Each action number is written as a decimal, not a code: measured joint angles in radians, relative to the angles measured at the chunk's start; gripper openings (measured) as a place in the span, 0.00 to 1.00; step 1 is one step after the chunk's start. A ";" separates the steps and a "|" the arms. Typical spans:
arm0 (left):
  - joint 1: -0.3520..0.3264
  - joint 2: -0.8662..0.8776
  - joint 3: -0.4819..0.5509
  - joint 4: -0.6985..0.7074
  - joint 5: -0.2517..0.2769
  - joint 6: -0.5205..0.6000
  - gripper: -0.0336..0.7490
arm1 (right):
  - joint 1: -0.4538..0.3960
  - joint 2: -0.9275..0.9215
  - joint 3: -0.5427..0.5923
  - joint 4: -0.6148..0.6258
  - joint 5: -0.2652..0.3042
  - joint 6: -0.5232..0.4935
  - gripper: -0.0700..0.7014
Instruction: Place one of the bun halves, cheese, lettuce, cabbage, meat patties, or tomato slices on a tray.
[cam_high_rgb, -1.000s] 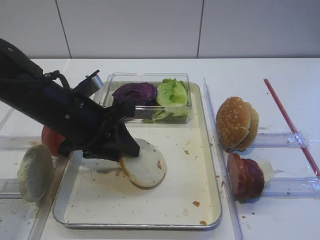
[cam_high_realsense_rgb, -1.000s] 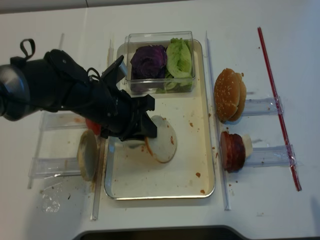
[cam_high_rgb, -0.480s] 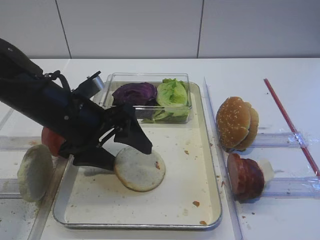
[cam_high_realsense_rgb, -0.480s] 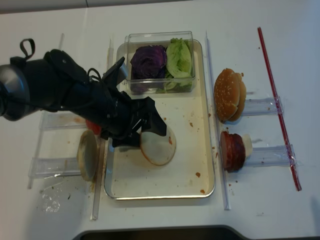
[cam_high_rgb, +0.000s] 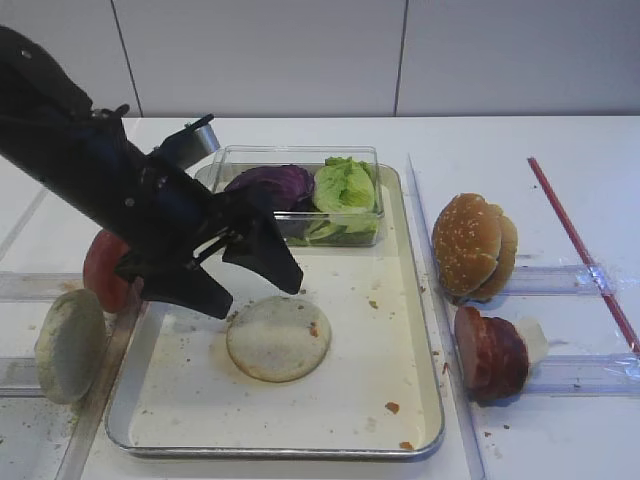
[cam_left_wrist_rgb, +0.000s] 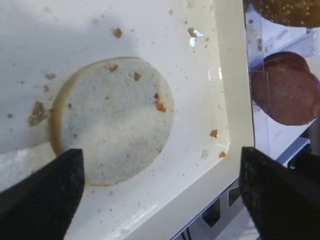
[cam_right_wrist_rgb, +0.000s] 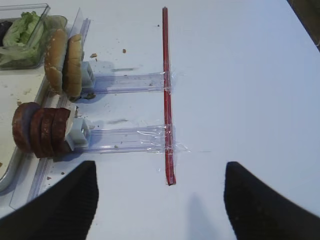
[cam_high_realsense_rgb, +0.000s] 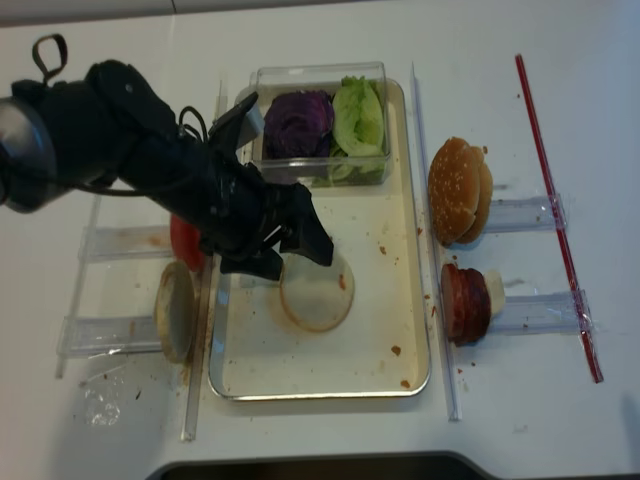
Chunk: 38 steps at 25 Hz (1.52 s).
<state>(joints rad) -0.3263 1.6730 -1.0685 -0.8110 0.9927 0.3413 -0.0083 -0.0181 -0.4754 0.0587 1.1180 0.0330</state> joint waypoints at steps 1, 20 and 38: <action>0.000 0.000 -0.023 0.039 0.022 -0.026 0.78 | 0.000 0.000 0.000 0.000 0.000 0.000 0.77; 0.000 -0.021 -0.439 0.756 0.235 -0.350 0.74 | 0.000 0.000 0.000 0.000 0.000 0.000 0.77; 0.141 -0.181 -0.415 0.895 0.250 -0.355 0.72 | 0.000 0.000 0.000 0.000 0.000 0.000 0.77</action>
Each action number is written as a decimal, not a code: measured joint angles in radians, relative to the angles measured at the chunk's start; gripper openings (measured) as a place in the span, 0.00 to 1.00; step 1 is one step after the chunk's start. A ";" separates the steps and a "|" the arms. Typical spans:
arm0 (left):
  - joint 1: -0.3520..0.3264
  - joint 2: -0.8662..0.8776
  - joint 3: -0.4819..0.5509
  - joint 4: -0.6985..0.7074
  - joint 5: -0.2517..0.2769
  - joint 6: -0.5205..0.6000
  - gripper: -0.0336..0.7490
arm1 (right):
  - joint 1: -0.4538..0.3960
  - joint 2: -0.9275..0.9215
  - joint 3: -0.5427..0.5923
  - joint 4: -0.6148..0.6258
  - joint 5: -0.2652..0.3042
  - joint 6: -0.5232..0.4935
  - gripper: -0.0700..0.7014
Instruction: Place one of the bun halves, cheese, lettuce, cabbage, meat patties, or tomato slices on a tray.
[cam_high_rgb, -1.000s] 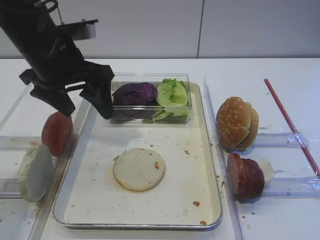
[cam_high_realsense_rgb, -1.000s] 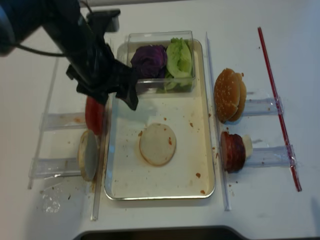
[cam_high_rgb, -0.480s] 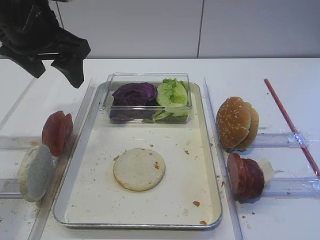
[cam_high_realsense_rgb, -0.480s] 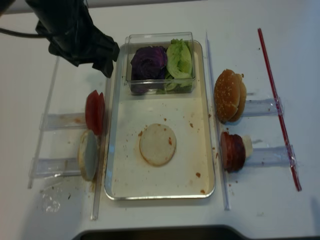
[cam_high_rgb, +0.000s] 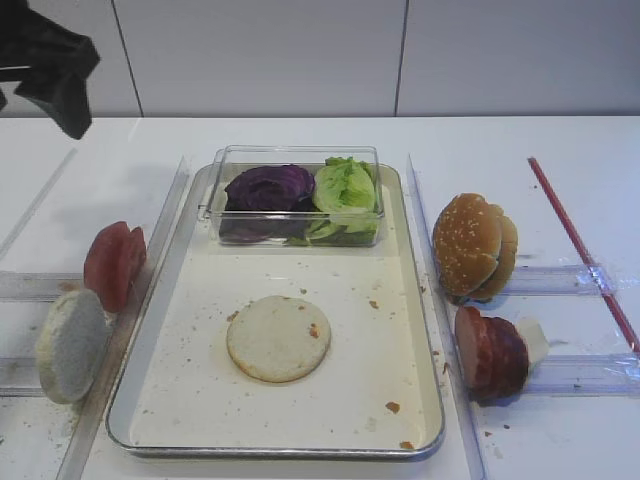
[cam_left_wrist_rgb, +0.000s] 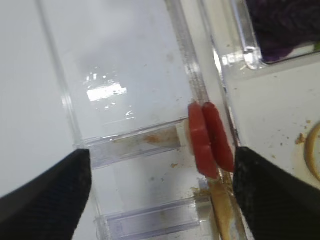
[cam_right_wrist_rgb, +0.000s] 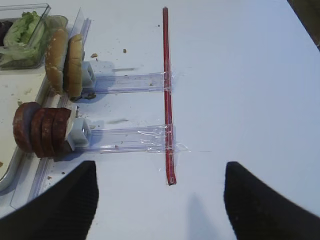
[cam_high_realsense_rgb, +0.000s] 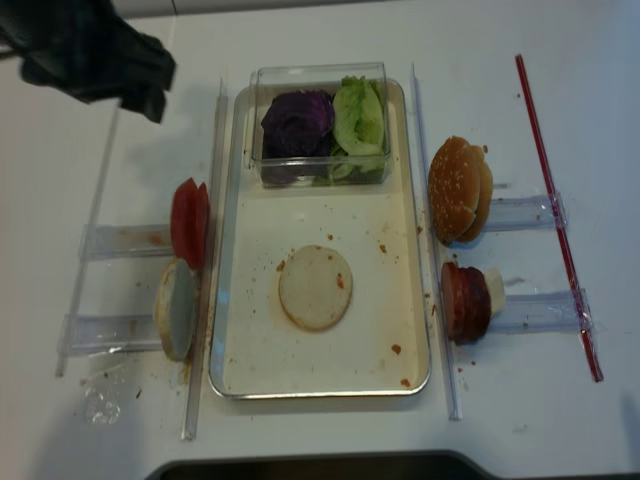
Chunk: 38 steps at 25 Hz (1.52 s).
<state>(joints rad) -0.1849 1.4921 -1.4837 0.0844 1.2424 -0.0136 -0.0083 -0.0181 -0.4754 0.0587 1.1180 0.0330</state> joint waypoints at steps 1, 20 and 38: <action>0.028 -0.014 0.011 -0.011 0.000 0.005 0.72 | 0.000 0.000 0.000 0.000 0.000 0.000 0.77; 0.176 -0.510 0.345 -0.029 0.010 0.030 0.72 | 0.000 0.000 0.000 0.000 0.002 0.000 0.77; 0.176 -1.140 0.675 -0.022 0.026 0.051 0.67 | 0.000 0.000 0.000 0.000 0.002 0.000 0.77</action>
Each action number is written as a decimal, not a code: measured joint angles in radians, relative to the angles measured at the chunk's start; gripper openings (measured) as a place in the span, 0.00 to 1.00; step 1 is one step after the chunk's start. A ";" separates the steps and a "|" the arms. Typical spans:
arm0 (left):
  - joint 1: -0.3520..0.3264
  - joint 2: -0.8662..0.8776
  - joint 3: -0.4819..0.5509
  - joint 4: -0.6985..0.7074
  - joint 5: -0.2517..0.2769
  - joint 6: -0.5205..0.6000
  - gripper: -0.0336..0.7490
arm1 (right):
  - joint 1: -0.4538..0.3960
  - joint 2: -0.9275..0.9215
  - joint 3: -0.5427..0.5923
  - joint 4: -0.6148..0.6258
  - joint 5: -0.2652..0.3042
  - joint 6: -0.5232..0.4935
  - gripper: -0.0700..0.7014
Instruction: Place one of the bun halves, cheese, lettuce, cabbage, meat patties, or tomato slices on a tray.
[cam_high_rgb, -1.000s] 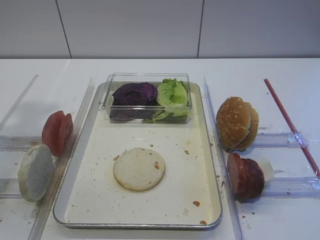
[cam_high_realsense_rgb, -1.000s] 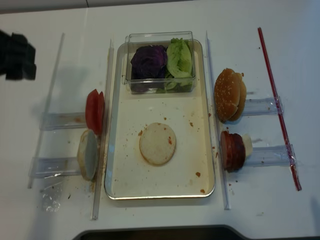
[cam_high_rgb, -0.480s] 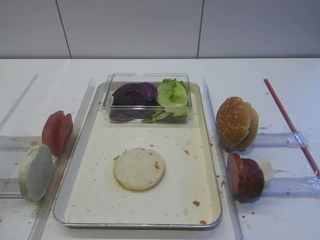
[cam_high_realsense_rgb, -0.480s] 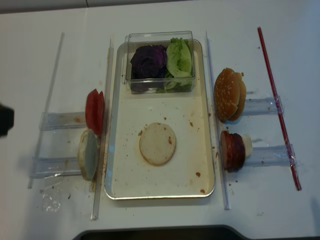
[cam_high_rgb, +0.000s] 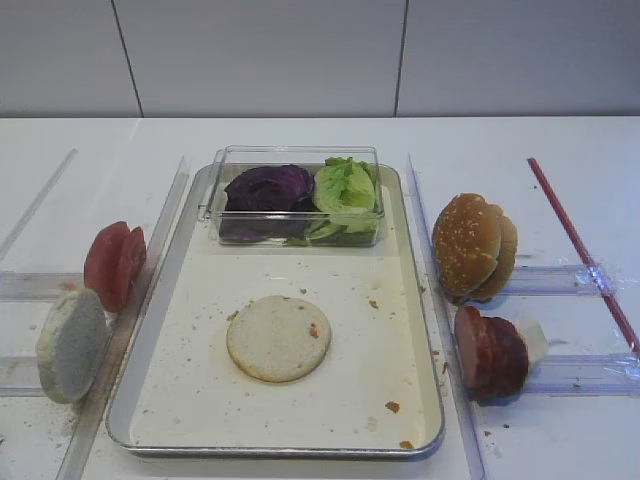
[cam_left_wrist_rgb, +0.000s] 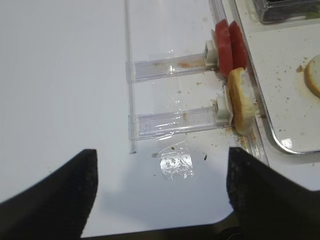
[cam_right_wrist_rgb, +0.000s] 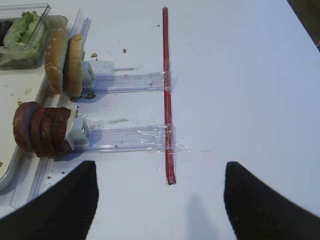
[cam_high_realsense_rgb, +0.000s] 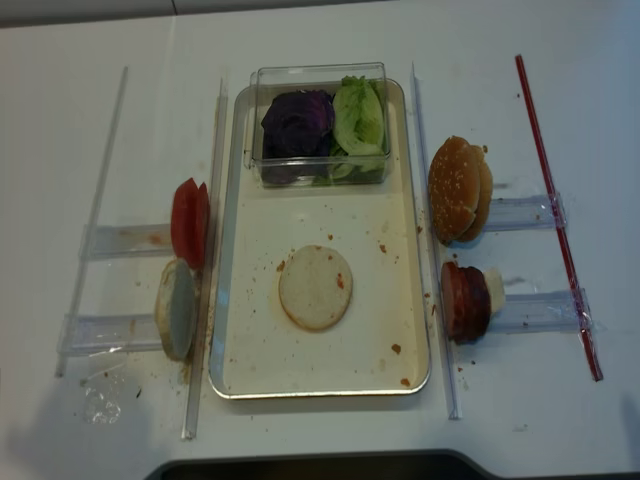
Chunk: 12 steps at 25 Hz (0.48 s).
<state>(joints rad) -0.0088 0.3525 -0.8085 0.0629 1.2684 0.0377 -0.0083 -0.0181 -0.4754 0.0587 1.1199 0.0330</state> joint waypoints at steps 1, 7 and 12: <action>0.000 -0.027 0.020 0.000 0.002 0.001 0.67 | 0.000 0.000 0.000 0.000 0.000 0.000 0.77; 0.000 -0.156 0.139 -0.030 0.004 0.002 0.67 | 0.000 0.000 0.000 0.000 0.000 0.000 0.77; 0.000 -0.269 0.238 -0.045 0.006 0.002 0.67 | 0.000 0.000 0.000 0.000 0.000 0.000 0.77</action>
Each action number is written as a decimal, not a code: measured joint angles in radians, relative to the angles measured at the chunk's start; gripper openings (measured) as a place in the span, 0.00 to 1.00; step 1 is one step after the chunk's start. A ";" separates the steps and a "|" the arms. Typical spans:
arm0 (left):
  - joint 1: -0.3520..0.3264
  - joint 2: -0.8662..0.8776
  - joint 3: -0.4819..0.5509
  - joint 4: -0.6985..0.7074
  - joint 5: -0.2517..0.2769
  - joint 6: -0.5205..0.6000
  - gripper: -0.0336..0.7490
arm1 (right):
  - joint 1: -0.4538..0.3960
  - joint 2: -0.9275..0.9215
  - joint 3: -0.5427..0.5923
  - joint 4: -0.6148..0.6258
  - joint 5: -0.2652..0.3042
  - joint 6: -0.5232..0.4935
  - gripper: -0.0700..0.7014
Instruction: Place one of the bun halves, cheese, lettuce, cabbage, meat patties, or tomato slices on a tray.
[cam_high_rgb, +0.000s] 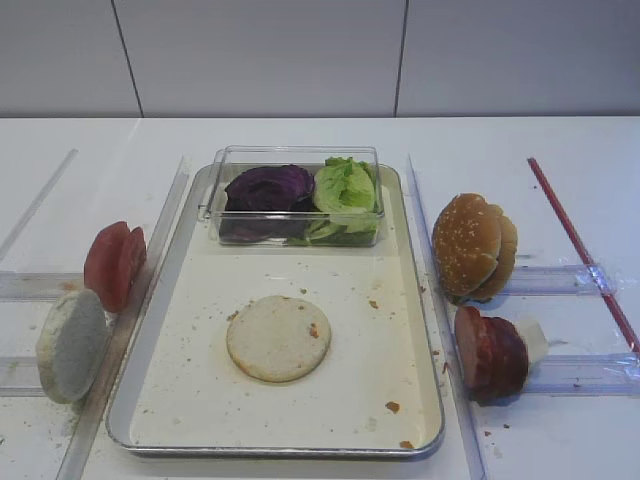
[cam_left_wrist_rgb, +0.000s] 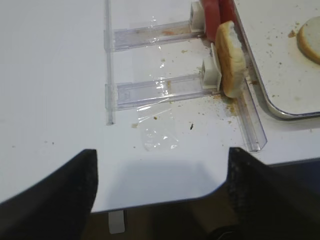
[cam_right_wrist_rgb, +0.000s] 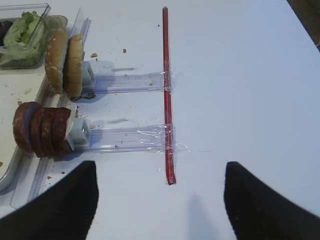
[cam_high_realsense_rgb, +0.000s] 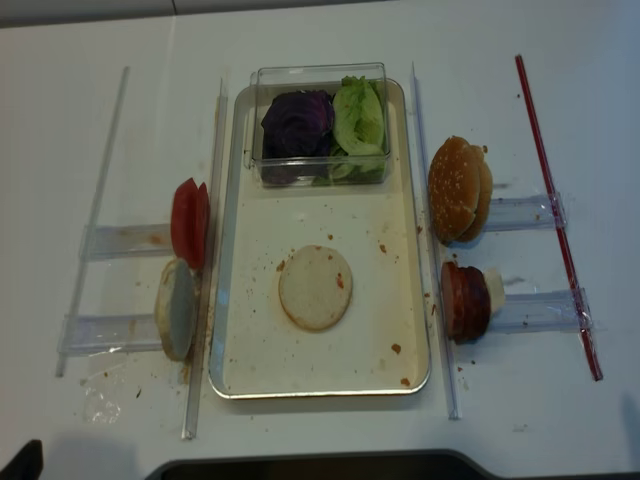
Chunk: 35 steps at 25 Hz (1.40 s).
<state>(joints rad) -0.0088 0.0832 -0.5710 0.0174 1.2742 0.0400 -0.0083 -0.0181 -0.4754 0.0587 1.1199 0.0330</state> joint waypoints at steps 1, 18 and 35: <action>0.000 -0.025 0.015 0.000 0.000 0.000 0.67 | 0.000 0.000 0.000 0.000 0.000 0.000 0.77; 0.000 -0.099 0.084 -0.017 -0.083 -0.056 0.67 | 0.000 0.000 0.000 0.000 0.000 0.000 0.77; 0.000 -0.099 0.084 0.045 -0.086 -0.134 0.67 | 0.000 0.000 0.000 0.000 -0.002 0.004 0.77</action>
<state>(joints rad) -0.0088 -0.0156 -0.4869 0.0622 1.1883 -0.0943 -0.0083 -0.0181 -0.4754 0.0587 1.1180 0.0372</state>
